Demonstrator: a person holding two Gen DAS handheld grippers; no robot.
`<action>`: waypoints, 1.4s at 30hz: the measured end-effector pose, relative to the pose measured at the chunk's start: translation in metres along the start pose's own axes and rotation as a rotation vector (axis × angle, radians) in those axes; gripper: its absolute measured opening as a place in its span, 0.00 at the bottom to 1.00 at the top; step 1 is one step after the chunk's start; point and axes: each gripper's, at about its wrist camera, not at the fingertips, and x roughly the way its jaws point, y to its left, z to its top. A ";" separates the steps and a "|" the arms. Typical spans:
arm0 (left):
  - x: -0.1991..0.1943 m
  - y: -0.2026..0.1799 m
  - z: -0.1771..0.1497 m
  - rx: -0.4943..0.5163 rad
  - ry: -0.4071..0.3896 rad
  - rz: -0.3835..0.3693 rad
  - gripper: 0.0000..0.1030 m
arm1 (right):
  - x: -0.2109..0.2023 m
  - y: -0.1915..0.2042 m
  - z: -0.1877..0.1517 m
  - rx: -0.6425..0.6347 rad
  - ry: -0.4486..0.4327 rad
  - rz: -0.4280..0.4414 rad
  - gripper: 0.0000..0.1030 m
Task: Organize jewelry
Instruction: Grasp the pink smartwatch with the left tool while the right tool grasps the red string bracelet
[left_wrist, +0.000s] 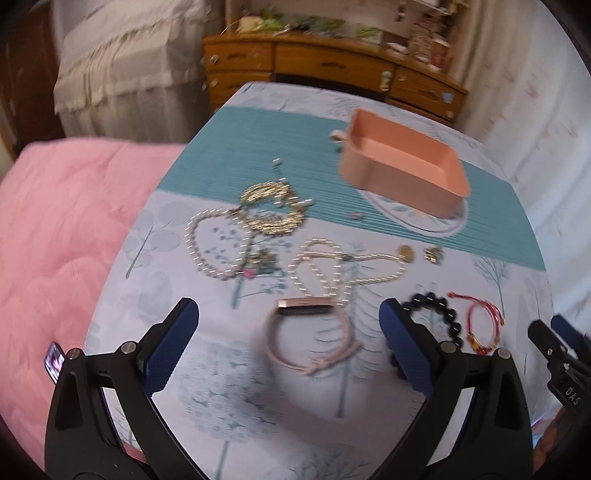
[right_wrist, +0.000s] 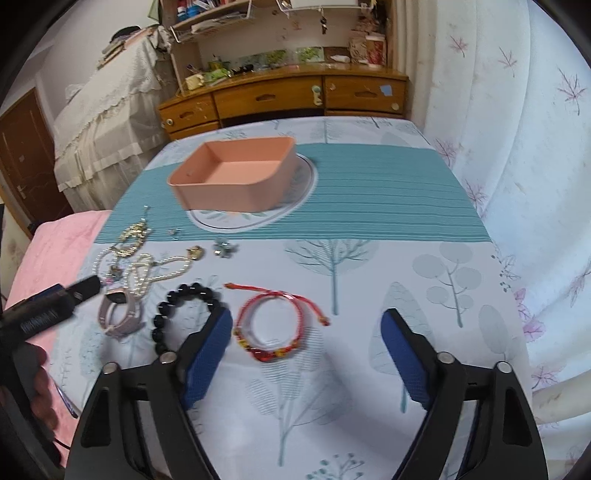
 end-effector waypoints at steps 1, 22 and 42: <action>0.003 0.008 0.002 -0.016 0.011 0.002 0.95 | 0.003 -0.003 0.001 0.000 0.006 -0.004 0.80; 0.046 0.017 -0.012 0.128 0.242 -0.016 0.69 | 0.072 -0.002 0.017 -0.175 0.253 0.035 0.63; 0.085 -0.043 0.013 0.316 0.447 -0.014 0.01 | 0.123 0.056 0.037 -0.412 0.400 0.039 0.06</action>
